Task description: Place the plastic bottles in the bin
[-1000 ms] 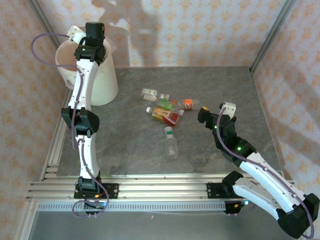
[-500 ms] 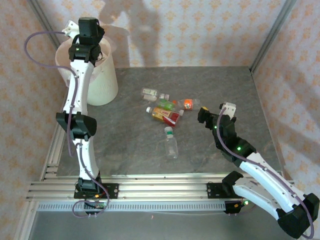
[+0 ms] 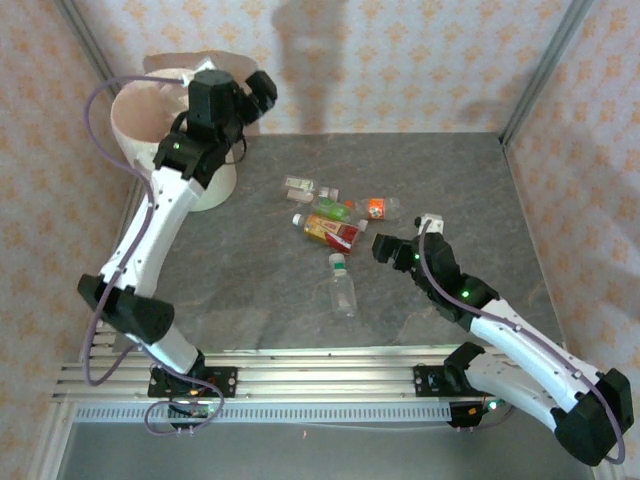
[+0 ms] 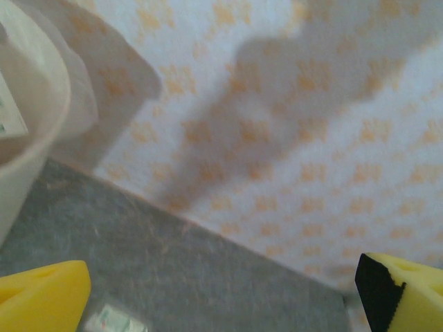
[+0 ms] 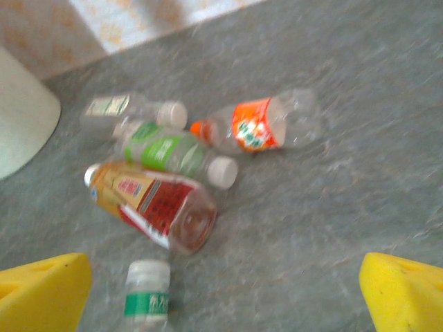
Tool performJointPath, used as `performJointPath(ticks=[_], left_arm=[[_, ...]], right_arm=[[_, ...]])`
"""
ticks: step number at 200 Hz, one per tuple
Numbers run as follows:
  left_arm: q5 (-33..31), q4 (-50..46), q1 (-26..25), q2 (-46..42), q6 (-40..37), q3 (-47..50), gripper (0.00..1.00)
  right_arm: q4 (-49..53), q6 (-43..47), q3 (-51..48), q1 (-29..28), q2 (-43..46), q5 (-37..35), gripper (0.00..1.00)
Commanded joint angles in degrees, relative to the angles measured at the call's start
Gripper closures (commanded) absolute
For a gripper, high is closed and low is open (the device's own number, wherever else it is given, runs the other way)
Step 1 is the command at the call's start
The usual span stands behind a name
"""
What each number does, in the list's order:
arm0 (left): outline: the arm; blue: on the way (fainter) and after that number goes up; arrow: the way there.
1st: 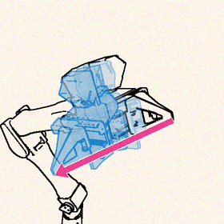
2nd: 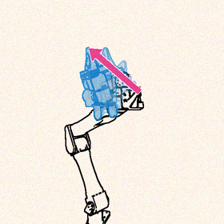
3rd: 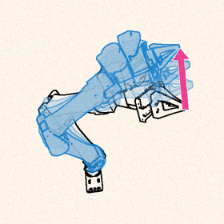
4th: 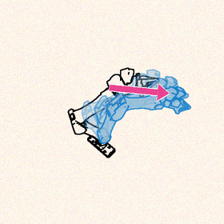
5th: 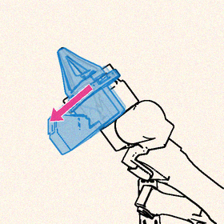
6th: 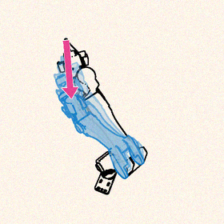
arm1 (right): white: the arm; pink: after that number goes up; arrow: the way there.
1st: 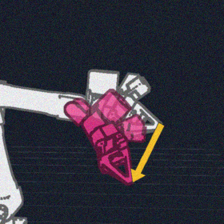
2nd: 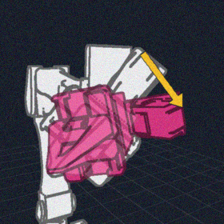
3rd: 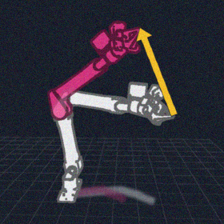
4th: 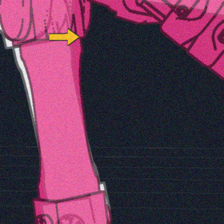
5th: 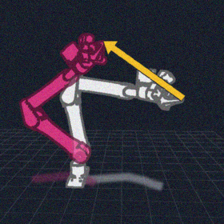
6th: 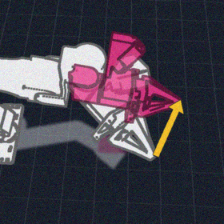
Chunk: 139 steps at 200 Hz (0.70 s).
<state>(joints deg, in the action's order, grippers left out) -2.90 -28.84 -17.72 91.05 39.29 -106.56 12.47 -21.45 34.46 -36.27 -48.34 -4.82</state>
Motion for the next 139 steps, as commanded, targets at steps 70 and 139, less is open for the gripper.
performJointPath(ticks=[70, 139], left_arm=[[0.11, -5.13, 0.36, -20.17, -5.88, 22.55, 0.0], [-1.9, -5.09, 0.84, -23.41, -6.2, 27.01, 0.0]], right_arm=[[3.28, 0.27, 0.47, -16.73, -12.55, 4.35, 0.01], [6.48, -6.28, 6.25, -28.54, -28.44, -4.14, 0.01]])
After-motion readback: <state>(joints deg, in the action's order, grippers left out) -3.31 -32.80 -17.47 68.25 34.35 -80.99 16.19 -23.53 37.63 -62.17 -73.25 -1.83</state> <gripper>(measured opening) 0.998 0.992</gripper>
